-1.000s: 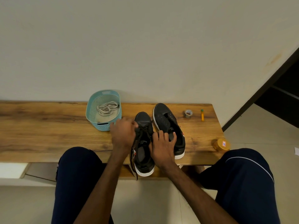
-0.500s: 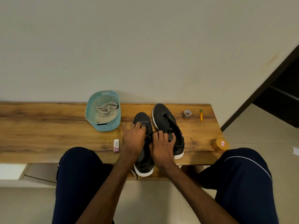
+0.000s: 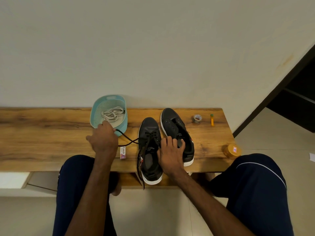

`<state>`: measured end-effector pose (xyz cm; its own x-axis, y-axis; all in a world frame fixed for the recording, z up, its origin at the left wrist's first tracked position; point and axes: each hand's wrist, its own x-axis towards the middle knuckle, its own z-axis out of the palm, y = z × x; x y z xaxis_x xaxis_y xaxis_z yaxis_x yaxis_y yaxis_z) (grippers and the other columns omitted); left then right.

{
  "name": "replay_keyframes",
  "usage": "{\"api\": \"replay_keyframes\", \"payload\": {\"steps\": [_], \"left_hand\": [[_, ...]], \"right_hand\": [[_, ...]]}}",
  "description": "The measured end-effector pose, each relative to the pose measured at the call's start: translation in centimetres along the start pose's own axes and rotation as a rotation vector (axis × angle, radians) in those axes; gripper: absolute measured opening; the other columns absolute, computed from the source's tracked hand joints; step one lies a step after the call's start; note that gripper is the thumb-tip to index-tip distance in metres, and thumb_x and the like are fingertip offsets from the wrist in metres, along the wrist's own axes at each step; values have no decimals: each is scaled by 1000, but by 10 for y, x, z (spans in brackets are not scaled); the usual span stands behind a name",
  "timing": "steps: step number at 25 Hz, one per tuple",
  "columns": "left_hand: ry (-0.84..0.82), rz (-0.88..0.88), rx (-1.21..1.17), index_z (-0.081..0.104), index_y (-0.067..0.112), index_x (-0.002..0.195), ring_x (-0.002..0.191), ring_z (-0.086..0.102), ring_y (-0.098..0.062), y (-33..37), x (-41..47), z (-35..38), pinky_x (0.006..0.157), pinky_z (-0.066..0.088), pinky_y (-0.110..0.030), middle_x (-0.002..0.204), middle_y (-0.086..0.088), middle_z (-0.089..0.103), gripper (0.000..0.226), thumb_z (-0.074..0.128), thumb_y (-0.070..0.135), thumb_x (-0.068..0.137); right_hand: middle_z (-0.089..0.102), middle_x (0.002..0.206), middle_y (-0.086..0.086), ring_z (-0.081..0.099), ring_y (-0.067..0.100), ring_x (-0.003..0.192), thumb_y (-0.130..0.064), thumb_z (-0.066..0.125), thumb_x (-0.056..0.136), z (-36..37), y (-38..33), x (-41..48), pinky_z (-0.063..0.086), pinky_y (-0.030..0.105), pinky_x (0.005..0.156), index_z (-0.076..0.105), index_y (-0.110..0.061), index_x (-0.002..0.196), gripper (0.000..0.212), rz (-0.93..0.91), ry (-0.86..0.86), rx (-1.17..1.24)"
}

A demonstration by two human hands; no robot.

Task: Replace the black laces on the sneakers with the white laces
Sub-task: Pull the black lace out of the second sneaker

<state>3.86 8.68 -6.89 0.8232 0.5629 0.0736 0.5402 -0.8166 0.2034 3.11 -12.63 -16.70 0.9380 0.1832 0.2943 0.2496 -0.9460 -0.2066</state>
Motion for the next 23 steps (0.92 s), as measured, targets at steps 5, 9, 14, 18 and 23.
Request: {"api": "replay_keyframes", "payload": {"steps": [5,9,14,18,23], "left_hand": [[-286,167,111,53,13,123,113,55,-28,14,-18,15,86,48,-42,124,-11,57,41,64,38,92],[-533,284,-272,53,15,118,100,59,-21,37,-36,33,80,50,-35,113,-6,61,48,73,42,83],[-407,273,-223,53,7,114,100,62,-28,47,-46,46,80,47,-36,110,-12,64,31,62,29,93],[-400,198,-402,52,9,114,99,60,-26,43,-43,49,74,43,-32,112,-13,63,23,59,17,94],[-489,252,-502,52,23,139,113,61,-26,38,-38,46,91,51,-35,130,-8,63,45,49,6,97]], "right_hand": [[52,127,4,48,23,116,-42,49,98,-11,-4,14,35,50,108,51,-20,122,33,-114,-95,168],[41,147,2,35,24,136,-19,59,92,-20,-9,35,22,49,115,42,-18,144,55,-290,-333,139],[44,136,3,40,25,126,-20,58,91,-11,-9,37,29,45,109,45,-18,139,50,-246,-316,131],[47,122,0,44,21,118,-37,53,95,-6,-9,39,29,49,107,57,-21,119,29,-232,-279,195],[52,109,-6,49,13,110,-39,65,90,-4,-10,48,29,38,104,62,-25,101,17,44,-428,678]]}}
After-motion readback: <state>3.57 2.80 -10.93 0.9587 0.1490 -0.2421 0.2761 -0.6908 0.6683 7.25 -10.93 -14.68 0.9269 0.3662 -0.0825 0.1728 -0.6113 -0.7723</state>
